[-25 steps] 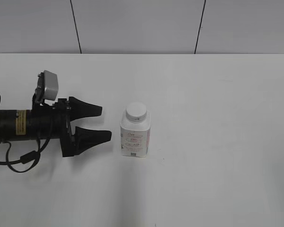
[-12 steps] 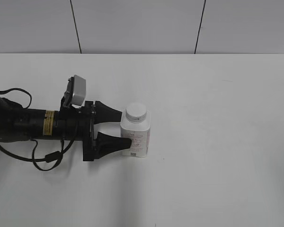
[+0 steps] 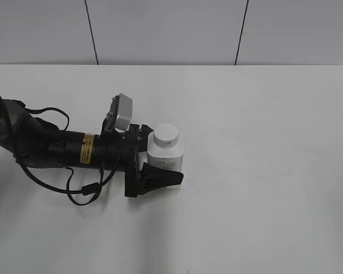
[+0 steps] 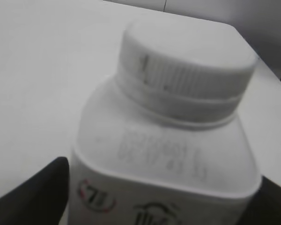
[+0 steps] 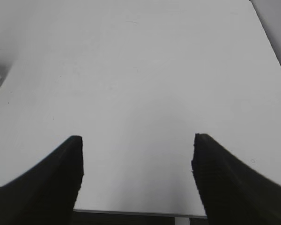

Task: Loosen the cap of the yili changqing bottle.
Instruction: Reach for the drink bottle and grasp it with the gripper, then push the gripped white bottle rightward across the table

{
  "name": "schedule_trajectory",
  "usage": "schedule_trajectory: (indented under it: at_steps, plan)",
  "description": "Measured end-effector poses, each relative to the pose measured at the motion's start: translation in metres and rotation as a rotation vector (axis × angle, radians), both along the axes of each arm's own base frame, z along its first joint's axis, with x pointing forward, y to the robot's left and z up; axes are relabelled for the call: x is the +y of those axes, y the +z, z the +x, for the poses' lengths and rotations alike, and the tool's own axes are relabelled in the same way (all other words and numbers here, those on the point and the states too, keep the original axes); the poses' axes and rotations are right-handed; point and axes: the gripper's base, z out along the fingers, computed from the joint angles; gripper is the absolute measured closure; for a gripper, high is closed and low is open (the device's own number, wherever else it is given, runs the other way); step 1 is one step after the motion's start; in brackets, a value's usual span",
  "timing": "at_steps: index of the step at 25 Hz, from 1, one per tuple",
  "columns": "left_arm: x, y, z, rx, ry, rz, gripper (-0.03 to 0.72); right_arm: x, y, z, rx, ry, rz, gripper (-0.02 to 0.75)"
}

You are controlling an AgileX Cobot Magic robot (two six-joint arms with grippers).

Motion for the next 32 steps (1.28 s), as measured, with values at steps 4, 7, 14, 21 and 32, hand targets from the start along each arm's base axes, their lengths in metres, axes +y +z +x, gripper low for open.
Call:
schedule_trajectory:
  at_steps: [4,7,14,21,32]
  plan:
    - [-0.004,0.001,-0.001,-0.001,-0.002,-0.006,0.100,0.000,0.000,0.000,0.000,0.000,0.000,0.167]
    - [-0.004,0.001,0.000,0.000,0.005,-0.009,0.146,0.000,0.000,0.000,0.000,0.000,0.000,0.167]
    - [-0.004,0.001,0.000,0.000,0.005,-0.007,0.248,0.000,0.000,0.000,0.000,0.000,0.000,0.167]
    - [-0.004,0.001,0.000,-0.001,0.003,-0.006,0.249,0.000,0.000,0.000,0.000,0.000,0.000,0.167]
    - [-0.008,0.025,0.001,-0.074,-0.009,-0.001,0.252,0.000,0.000,0.000,0.000,0.000,0.000,0.167]
